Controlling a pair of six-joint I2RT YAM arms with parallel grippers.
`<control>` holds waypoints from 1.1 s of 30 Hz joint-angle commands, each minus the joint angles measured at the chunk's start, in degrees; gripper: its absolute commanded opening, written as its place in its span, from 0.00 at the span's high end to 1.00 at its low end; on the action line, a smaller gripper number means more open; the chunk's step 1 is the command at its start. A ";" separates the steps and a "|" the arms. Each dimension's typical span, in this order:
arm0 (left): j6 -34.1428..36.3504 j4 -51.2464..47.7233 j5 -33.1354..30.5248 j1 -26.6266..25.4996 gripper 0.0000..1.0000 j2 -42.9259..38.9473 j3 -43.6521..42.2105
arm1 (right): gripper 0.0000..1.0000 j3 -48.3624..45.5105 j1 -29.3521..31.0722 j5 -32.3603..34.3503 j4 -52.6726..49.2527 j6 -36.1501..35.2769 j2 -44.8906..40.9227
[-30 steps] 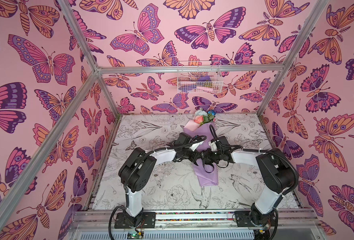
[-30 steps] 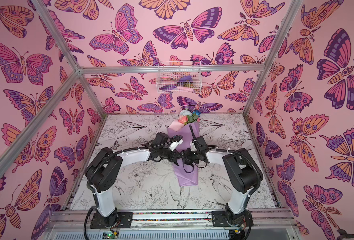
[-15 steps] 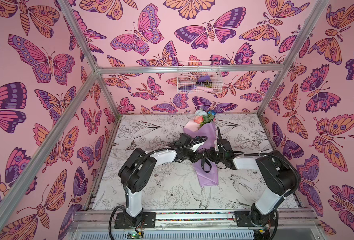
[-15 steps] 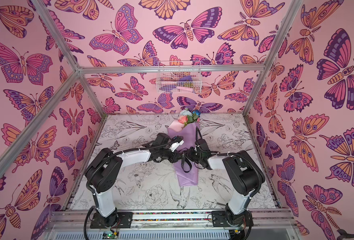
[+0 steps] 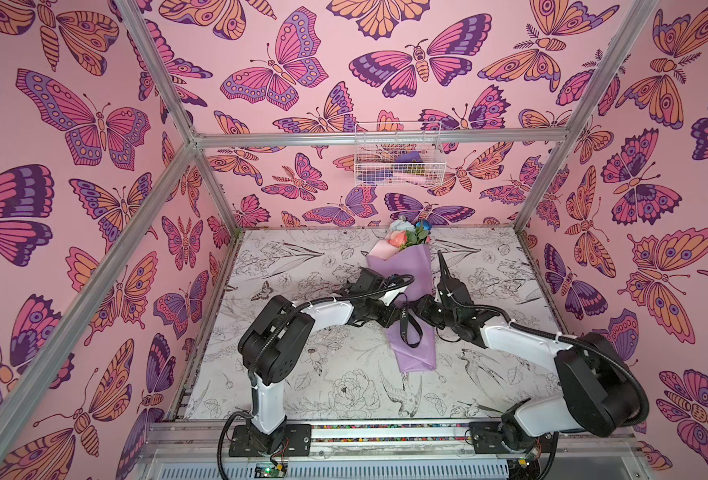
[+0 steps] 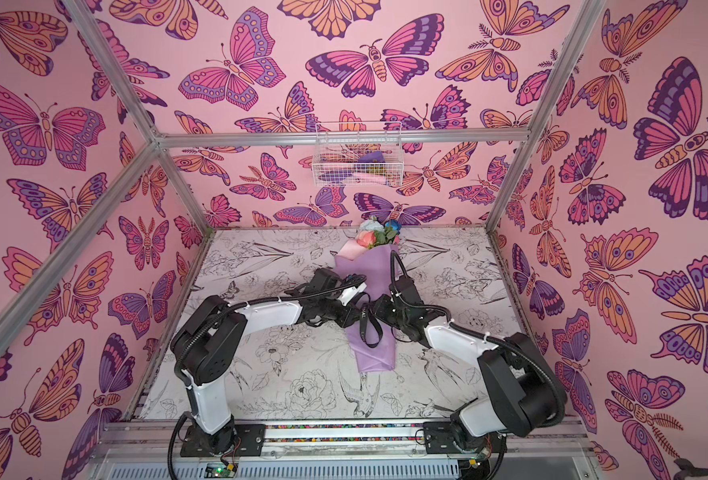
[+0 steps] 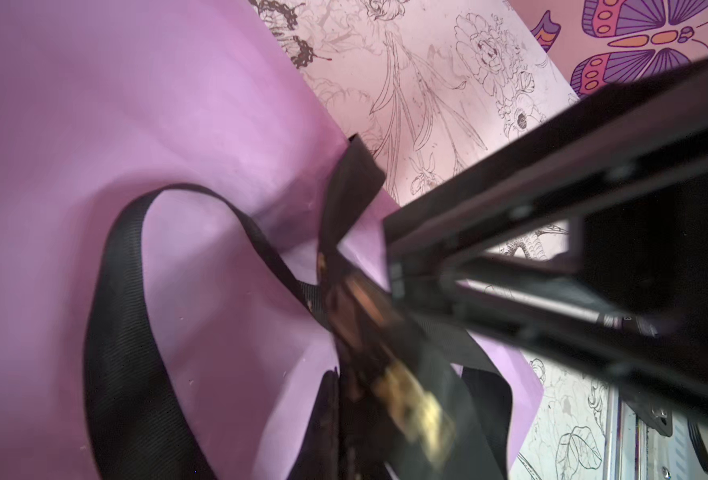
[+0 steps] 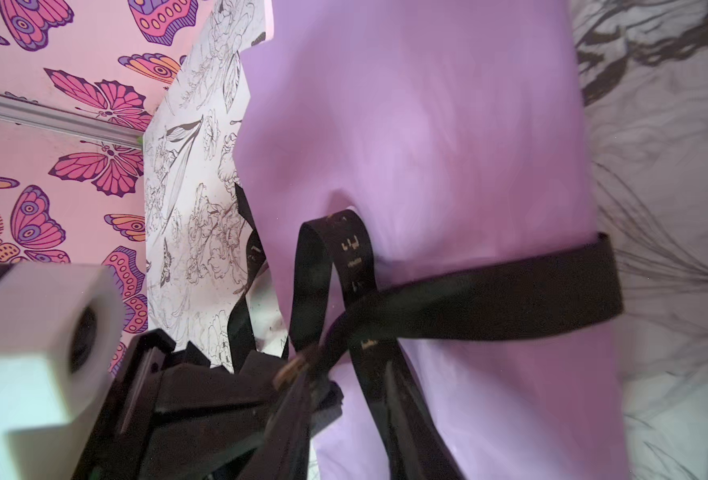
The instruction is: Tie the bouquet of fake flowers
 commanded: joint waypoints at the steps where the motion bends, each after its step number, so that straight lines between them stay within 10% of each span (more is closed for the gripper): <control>1: 0.64 0.49 -0.46 -0.38 1.00 1.72 -1.34 | 0.69 -0.56 0.39 3.71 -9.84 -1.61 -4.64; 8: 1.22 1.27 -0.89 -0.45 1.00 2.56 -1.92 | 0.73 5.96 -1.08 5.59 -19.20 -11.83 -7.95; 15: 0.64 2.43 -0.73 -0.55 1.00 2.32 -2.29 | 0.74 20.01 -4.76 -6.50 -23.15 -22.97 6.82; 33: -0.21 3.31 0.02 -0.64 1.00 2.40 -2.33 | 0.55 28.20 -4.94 -15.44 -18.11 -27.51 25.11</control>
